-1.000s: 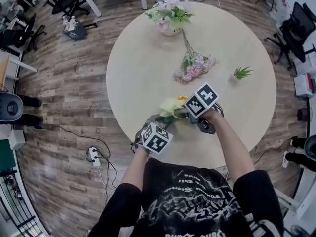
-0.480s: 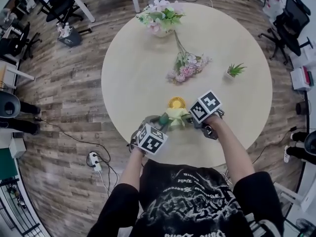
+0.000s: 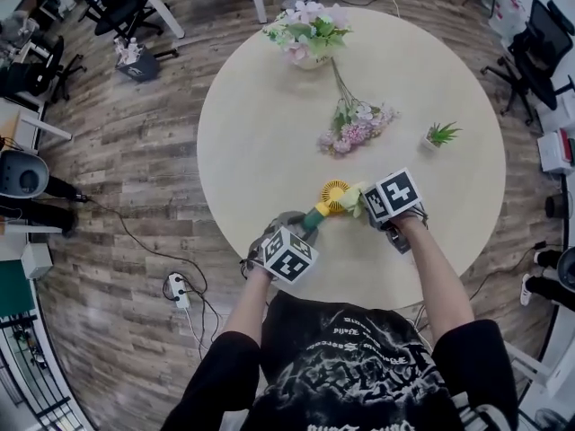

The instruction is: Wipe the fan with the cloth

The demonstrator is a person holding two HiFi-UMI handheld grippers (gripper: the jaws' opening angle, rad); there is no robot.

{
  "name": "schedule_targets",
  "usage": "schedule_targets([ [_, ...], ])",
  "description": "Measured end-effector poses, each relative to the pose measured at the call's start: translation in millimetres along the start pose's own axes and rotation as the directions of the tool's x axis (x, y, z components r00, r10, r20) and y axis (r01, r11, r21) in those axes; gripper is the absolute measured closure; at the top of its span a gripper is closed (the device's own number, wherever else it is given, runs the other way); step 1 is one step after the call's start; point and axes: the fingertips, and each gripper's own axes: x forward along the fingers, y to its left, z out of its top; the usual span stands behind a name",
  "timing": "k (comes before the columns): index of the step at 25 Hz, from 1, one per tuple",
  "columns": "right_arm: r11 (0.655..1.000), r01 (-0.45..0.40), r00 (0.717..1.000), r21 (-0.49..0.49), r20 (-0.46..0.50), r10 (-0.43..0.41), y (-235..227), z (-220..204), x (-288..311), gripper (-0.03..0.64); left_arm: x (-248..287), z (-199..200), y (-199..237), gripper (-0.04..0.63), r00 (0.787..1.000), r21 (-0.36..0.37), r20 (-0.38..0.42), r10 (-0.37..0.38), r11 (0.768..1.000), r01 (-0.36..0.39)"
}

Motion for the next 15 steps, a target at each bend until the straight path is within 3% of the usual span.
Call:
schedule_targets([
  [4,0.98,0.137,0.99,-0.145,0.062,-0.13,-2,23,2,0.577,-2,-2,4,0.417,1.0,0.011,-0.009,-0.002,1.0,0.002],
  [7,0.924,0.243,0.968,-0.295,0.137,-0.211,0,43,1,0.577,-2,-2,5,0.417,1.0,0.007,-0.004,-0.009,1.0,0.009],
  [11,0.774,0.332,0.943,-0.539,0.212,-0.257,15,58,1,0.578,-2,-4,4,0.417,1.0,-0.001,0.005,-0.028,1.0,0.028],
  [15,0.626,0.39,0.921,-0.675,0.297,-0.253,28,69,0,0.578,-3,-3,4,0.417,0.999,-0.01,0.024,-0.044,0.999,0.044],
])
